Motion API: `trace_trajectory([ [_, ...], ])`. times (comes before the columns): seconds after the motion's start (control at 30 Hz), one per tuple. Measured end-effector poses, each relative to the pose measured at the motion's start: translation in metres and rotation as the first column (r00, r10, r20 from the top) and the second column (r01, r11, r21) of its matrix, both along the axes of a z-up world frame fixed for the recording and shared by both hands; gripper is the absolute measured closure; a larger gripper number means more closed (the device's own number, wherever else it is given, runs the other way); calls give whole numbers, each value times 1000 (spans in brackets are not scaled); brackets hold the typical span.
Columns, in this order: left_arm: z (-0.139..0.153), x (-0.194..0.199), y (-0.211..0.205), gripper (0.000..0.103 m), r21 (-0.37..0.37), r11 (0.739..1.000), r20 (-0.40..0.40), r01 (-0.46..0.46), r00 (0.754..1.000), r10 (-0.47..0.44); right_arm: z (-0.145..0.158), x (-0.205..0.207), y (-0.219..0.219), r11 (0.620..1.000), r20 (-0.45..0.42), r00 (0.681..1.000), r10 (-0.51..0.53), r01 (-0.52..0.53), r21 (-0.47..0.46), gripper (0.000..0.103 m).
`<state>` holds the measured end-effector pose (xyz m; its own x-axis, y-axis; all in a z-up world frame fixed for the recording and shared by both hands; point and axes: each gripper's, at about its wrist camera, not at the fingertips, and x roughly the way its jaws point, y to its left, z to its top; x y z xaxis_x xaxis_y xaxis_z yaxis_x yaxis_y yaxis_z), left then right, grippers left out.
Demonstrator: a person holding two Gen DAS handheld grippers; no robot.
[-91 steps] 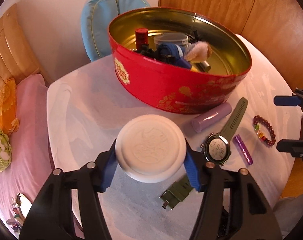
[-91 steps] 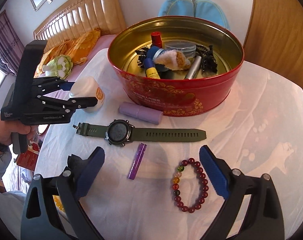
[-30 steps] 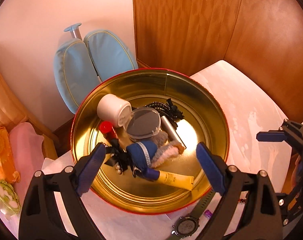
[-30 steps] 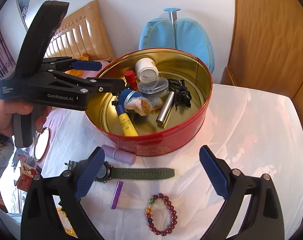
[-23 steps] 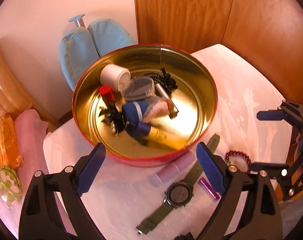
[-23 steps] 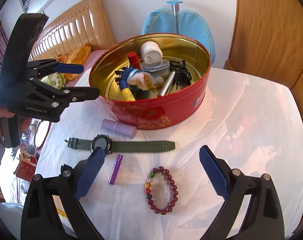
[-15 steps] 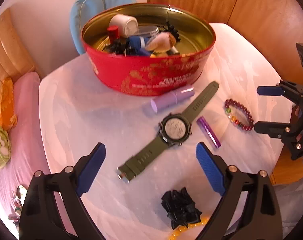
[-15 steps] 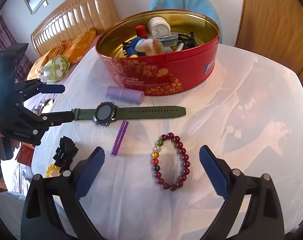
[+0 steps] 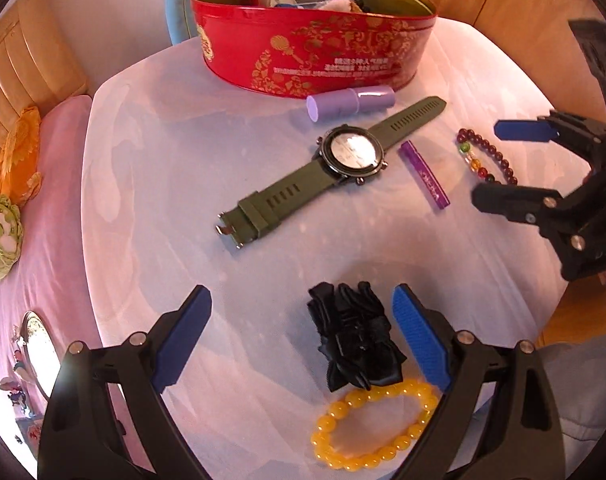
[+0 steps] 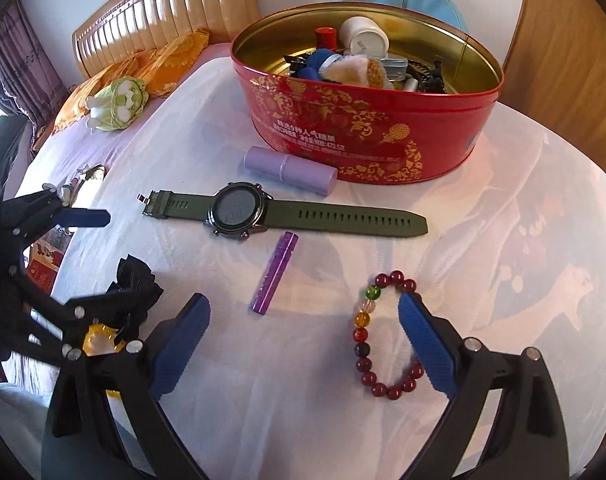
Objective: Organize jewelry
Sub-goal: 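Grasp the black bow scrunchie with the left gripper while the right grasps the purple lipstick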
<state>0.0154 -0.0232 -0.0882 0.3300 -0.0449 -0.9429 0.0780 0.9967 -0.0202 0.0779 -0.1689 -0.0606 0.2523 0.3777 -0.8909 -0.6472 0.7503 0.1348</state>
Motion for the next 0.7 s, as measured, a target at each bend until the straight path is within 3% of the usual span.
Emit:
trace_trajectory([
  [0.03, -2, -3, -3, 14, -6, 1000, 1, -1, 1000, 1, -2, 1, 4, 1000, 4, 1000, -1, 1, -2, 8],
  [0.1, -5, -9, -9, 14, -13, 1000, 10, 0, 1000, 0, -6, 4, 12, 1000, 1, 1000, 0, 0, -7, 30],
  [0.13, -9, -13, -13, 14, -4, 1000, 11, 5, 1000, -5, -10, 6, 16, 1000, -9, 1000, 2, -2, -18, 33],
  [0.23, -19, -18, -21, 14, 52, 998, 1, 18, 1000, -18, -20, 10, 23, 999, -26, 1000, 4, -5, -44, 33],
  [0.33, -20, -20, -21, 14, 35, 999, 22, -7, 1000, 7, -28, 11, 27, 998, -33, 999, 1, -3, -58, 34],
  [0.43, -18, -22, -21, 16, 36, 999, 32, -14, 999, 13, -29, 7, 29, 997, 1, 1000, 15, -15, -76, 41],
  [0.5, -13, -25, -23, 33, 33, 999, 55, -3, 999, 1, -29, 2, 32, 995, 30, 998, 50, -47, -89, 58],
  [0.57, -10, -26, -23, 60, 33, 999, 63, 11, 998, -13, -28, -4, 34, 993, 34, 996, 79, -76, -85, 70],
  [0.63, -8, -23, -21, 67, 18, 1000, 52, 11, 999, -12, -27, -5, 35, 993, 21, 996, 87, -85, -78, 89],
  [0.7, -5, -21, -16, 69, -34, 999, 39, 2, 999, 0, -27, 0, 30, 996, -25, 997, 70, -71, -46, 92],
])
